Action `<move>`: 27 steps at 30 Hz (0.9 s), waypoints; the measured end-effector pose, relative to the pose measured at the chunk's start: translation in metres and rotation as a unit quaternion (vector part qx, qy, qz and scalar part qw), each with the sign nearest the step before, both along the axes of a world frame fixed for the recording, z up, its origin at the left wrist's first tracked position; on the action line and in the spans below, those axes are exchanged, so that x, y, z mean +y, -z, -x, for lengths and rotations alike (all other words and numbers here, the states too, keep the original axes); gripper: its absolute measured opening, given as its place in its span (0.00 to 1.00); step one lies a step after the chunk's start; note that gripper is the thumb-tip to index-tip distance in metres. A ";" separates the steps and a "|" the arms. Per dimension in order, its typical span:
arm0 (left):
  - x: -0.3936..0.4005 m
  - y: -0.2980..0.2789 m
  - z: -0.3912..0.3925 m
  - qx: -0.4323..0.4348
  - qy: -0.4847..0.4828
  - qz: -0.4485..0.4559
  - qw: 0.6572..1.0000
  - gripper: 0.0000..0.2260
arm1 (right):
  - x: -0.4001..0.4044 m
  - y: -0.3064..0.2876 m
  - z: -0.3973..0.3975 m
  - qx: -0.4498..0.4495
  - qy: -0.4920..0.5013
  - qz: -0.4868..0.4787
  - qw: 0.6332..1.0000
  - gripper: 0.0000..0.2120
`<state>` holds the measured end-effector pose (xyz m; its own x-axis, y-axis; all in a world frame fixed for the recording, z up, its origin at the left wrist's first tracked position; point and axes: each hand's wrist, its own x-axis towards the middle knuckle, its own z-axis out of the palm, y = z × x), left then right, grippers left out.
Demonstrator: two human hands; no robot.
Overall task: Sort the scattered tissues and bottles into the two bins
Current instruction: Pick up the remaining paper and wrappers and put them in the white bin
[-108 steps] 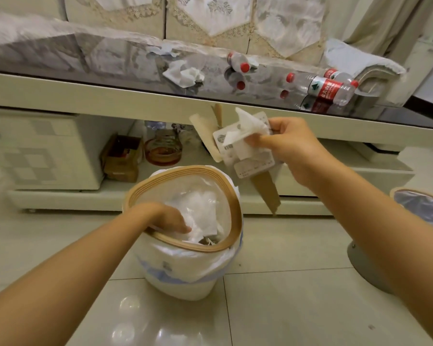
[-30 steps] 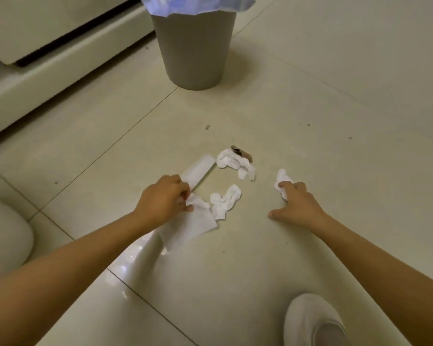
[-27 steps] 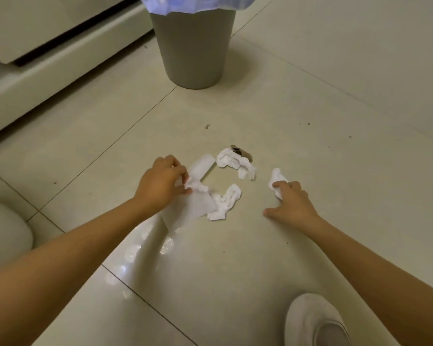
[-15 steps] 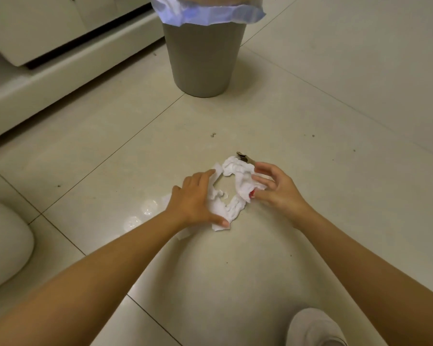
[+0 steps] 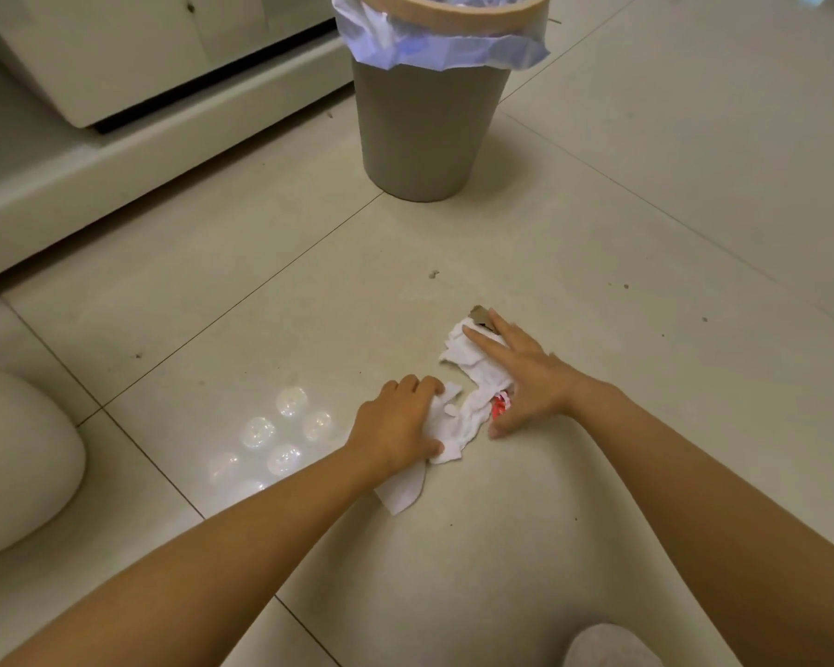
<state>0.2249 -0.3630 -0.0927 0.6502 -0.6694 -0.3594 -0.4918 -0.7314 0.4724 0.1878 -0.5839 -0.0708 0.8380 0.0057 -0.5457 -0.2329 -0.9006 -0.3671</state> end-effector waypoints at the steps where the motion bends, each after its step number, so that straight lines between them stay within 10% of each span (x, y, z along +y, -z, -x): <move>1: 0.000 0.000 0.001 0.004 -0.001 0.001 1.000 0.28 | -0.001 -0.001 -0.004 0.020 -0.025 0.041 0.999 0.62; 14: 0.011 -0.011 -0.007 0.003 -0.020 0.026 0.999 0.12 | 0.012 0.004 -0.009 -0.116 -0.094 0.103 0.983 0.14; 27: 0.106 -0.132 -0.085 -0.078 -0.186 0.071 0.977 0.08 | 0.085 -0.061 -0.044 -0.223 0.077 -0.121 0.964 0.09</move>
<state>0.3099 -0.2572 0.0395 0.8974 -0.4122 -0.1573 -0.2788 -0.8061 0.5219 0.2322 -0.4992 -0.0098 0.9901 -0.0566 -0.1287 -0.1278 -0.7435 -0.6564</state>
